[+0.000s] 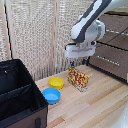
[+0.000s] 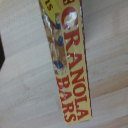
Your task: Position your gripper near the granola bar, please. Lightly grip the granola bar with your gripping tool. Relocate your gripper along with the granola bar toward the leading division of the caddy with caution. Gently release the granola bar into the leading division of the caddy.
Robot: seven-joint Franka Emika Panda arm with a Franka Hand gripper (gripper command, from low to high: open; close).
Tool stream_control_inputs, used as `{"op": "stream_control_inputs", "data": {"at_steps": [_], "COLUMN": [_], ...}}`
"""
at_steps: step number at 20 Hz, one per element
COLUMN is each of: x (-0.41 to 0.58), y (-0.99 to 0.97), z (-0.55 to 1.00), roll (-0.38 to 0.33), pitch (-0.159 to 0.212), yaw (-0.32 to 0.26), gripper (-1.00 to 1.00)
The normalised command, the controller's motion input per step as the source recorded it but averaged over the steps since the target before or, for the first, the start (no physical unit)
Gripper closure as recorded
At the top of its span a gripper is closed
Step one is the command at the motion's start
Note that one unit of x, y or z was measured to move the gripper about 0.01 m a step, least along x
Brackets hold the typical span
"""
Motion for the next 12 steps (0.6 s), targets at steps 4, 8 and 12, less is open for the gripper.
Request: {"op": "stream_control_inputs", "data": {"at_steps": [4,8,12], "x": [0.100,0.101,0.074], "y": [-0.03,0.01,0.00], "z": [-0.36,-0.38,-0.32], "roll": [0.000,-0.024,-0.016], "pitch": [0.000,0.010,0.000], "yaw": [-0.003,0.000,0.025], "gripper": [-1.00,-1.00,-1.00]}}
